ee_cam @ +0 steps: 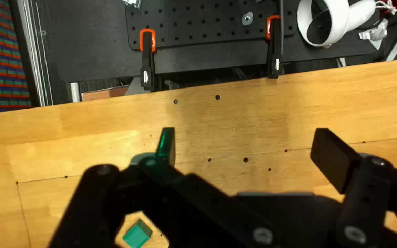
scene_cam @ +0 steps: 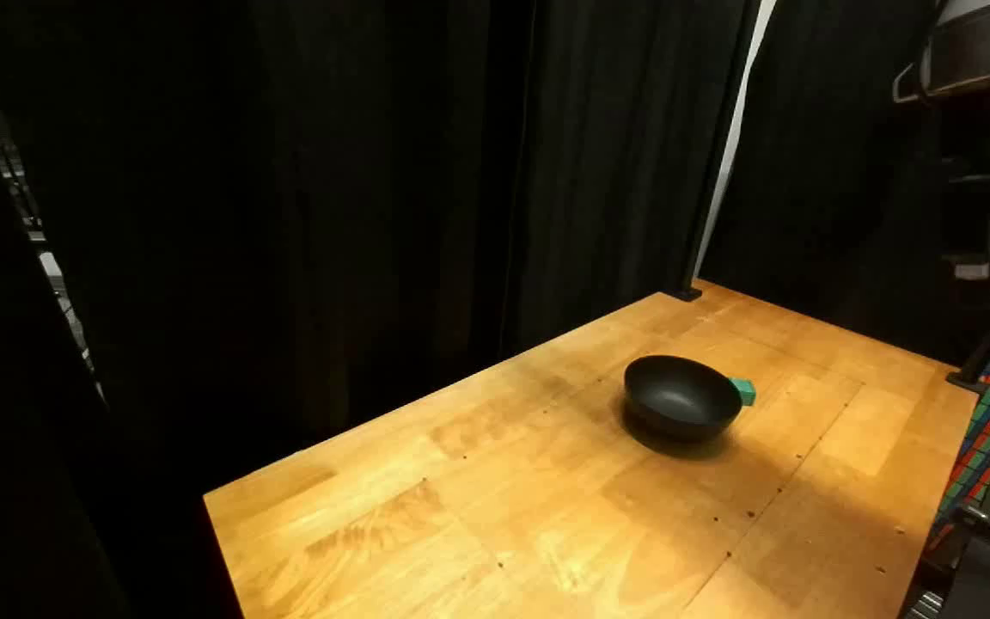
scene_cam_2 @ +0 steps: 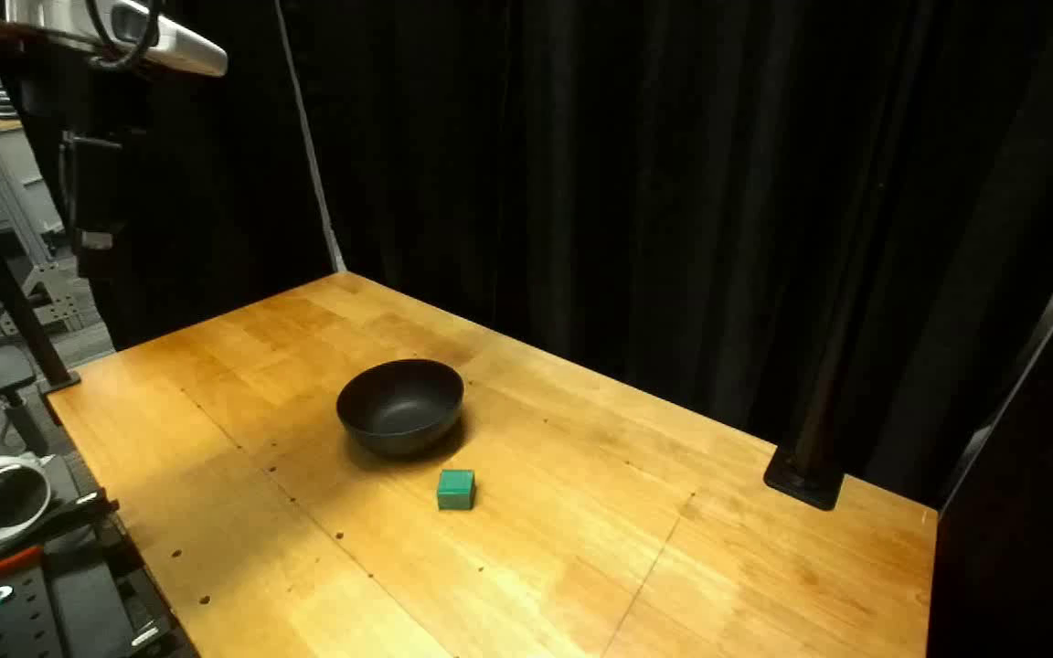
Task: Put the block in the bowl
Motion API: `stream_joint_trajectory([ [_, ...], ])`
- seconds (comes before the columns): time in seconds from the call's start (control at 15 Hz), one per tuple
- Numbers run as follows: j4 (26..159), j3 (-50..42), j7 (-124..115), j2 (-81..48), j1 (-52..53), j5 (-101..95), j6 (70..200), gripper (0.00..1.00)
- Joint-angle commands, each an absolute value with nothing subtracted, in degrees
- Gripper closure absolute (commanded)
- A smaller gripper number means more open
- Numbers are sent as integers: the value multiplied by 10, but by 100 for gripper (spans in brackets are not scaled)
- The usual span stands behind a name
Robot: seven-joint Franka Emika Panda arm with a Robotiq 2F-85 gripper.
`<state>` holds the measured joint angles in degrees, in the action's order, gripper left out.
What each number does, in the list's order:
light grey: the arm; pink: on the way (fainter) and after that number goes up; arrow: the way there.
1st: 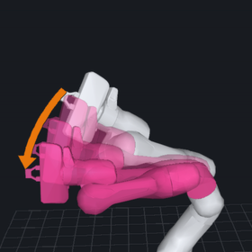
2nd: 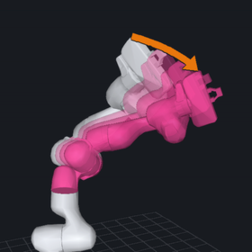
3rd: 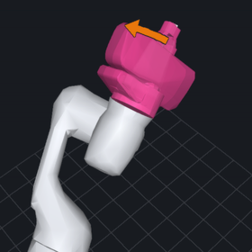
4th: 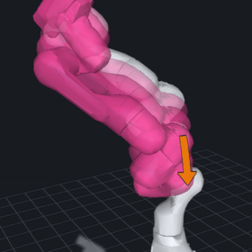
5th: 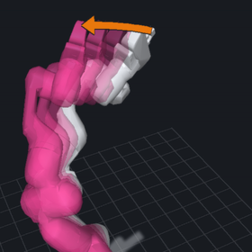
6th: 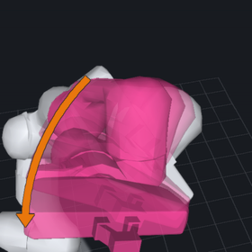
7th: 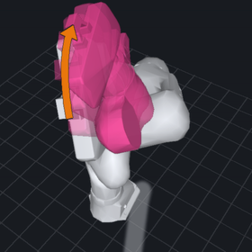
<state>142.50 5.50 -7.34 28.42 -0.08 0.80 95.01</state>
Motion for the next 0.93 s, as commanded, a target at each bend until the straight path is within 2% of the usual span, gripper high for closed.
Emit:
stream_joint_trajectory([
  [0.0, 1422, 49, -76, 284, 6, 6, 949, 0],
  [0.27, 1422, 49, -87, 276, 1, 7, 968, 0],
  [0.87, 1426, -1, -227, 47, -67, 5, 1397, 0],
])
